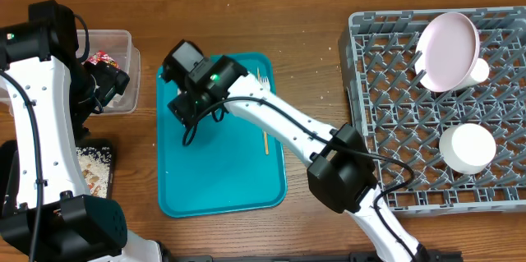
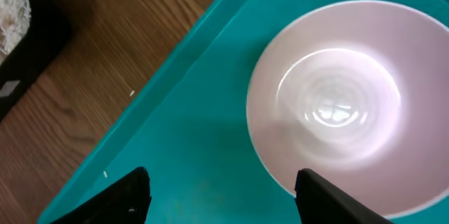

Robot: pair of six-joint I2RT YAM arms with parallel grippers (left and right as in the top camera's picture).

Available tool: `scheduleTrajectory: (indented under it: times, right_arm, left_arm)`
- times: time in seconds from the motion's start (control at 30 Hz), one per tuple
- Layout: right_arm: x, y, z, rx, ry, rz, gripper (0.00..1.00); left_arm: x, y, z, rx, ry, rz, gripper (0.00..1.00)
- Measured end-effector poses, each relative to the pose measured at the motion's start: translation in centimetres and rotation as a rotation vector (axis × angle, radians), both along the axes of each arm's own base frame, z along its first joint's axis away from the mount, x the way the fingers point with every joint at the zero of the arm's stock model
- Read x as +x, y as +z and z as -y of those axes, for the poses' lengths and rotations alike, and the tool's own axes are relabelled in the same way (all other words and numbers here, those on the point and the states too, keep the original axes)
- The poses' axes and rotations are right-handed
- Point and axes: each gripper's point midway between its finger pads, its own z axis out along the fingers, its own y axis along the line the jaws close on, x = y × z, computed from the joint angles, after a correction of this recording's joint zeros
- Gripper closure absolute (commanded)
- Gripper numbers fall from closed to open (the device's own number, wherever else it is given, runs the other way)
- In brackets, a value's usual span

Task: Sort waste into correct bins and load items into the dishwasher
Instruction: 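Lower the right gripper onto the pink bowl rim and grasp it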

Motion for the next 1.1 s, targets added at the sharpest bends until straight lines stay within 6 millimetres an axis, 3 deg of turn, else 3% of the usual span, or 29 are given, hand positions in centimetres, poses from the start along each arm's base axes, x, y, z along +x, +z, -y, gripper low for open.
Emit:
scheduleTrajectory:
  times: [0.17,0.27,0.37,0.53,0.77,0.8,0.87,1.1]
  right_arm:
    - [0.7,-2.5,-0.1,-0.026,0.054,0.018,0.29]
    - [0.6,-5.2,0.2,-0.071,0.074,0.003,0.47]
    - [0.7,-7.0,1.1,-0.128,0.062,-0.004,0.52]
    - [1.2,-7.8,1.9,-0.174,0.035,0.014,0.71]
    - [2.5,-8.1,3.7,-0.223,-0.084,0.016,0.69]
    - [2.7,-8.1,4.0,-0.225,-0.099,0.013,0.64]
    - [2.9,-8.1,4.2,-0.229,-0.116,0.013,0.6]
    - [3.1,-8.1,4.2,-0.226,-0.128,0.017,0.59]
  left_arm:
    - [0.0,0.0,0.0,0.0,0.0,0.0,0.0]
    - [0.0,0.0,0.0,0.0,0.0,0.0,0.0]
    - [0.0,0.0,0.0,0.0,0.0,0.0,0.0]
    - [0.0,0.0,0.0,0.0,0.0,0.0,0.0]
    - [0.0,0.0,0.0,0.0,0.0,0.0,0.0]
    - [0.0,0.0,0.0,0.0,0.0,0.0,0.0]
    - [0.0,0.0,0.0,0.0,0.0,0.0,0.0]
    - [0.0,0.0,0.0,0.0,0.0,0.0,0.0]
